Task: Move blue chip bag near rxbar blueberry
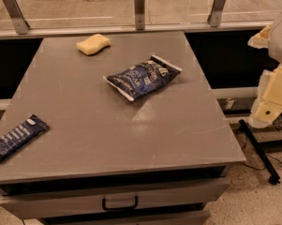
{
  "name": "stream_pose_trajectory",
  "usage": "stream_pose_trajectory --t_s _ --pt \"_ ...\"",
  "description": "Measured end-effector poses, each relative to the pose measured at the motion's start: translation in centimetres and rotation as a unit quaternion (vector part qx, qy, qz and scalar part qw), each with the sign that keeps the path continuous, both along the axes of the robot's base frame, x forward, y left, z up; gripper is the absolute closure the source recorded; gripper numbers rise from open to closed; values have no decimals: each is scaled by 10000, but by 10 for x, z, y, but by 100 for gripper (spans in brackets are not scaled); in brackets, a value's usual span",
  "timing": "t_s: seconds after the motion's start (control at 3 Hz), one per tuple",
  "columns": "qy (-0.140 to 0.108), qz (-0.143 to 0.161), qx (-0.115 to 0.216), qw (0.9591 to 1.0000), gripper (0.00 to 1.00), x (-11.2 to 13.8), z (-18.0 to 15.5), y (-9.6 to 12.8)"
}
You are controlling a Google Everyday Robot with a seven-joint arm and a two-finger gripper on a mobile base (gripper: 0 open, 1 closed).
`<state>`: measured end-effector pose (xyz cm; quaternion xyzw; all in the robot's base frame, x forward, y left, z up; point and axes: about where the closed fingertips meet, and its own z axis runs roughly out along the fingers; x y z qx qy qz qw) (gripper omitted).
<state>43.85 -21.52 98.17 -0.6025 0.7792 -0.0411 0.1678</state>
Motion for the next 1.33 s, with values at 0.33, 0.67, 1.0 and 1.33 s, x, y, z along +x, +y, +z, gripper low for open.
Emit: stream_pose_trajectory --t_s 0.33,0.67,1.0,1.33 --pt "-1 0 0 10000 0 0 0 0" --pt "-421 199 13 9989 0 21 6 10" --pt "-915 802 -199 9924 0 67 9 33" --pt "-1099 1304 -545 9838 0 115 -3 63"
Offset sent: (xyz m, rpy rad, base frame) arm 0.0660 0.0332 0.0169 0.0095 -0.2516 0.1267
